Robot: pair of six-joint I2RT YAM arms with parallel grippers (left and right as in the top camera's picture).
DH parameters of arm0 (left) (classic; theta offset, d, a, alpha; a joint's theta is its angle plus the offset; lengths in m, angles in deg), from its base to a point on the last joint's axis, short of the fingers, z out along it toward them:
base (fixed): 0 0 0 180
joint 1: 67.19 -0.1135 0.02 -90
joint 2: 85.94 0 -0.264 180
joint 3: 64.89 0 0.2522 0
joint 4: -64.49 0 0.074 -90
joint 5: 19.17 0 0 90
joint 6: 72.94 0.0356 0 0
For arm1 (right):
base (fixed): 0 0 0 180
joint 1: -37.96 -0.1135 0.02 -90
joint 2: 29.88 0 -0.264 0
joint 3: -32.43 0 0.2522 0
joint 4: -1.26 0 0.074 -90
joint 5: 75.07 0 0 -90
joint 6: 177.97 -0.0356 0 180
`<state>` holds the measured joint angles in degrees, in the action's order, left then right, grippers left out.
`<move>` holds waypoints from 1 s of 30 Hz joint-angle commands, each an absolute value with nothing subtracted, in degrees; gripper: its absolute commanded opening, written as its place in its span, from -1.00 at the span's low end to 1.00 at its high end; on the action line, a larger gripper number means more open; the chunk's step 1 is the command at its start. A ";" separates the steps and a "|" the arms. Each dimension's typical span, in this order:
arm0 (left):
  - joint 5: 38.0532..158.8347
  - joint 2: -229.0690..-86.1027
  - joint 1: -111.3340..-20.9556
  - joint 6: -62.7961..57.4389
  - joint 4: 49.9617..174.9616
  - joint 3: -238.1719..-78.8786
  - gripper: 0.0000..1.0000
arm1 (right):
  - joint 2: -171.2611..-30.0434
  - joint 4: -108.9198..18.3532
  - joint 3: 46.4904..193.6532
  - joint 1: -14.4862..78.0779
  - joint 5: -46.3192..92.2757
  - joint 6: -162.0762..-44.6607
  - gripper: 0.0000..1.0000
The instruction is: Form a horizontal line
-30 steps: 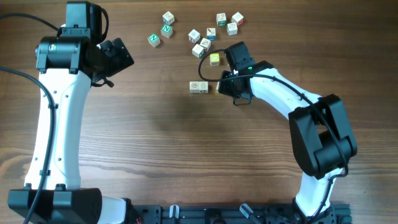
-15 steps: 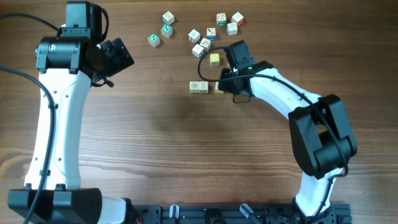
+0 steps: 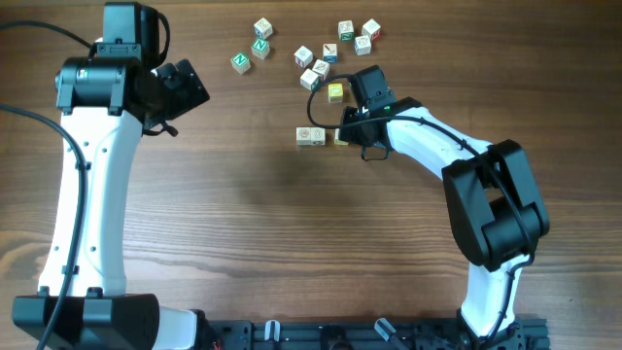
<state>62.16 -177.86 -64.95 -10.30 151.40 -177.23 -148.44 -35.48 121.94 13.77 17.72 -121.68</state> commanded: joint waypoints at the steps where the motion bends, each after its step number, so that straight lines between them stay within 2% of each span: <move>1: 62.45 -177.55 -65.17 -10.80 151.36 -177.10 1.00 | -151.17 -35.13 121.48 13.71 20.65 -117.64 -0.91; 12: 62.45 -177.55 -65.17 -10.80 151.38 -177.10 1.00 | -151.17 -34.39 121.50 13.69 24.08 -115.00 -0.91; 30: 62.45 -177.55 -65.17 -10.80 151.38 -177.10 1.00 | -151.17 -35.63 121.50 13.64 24.41 -124.20 -0.91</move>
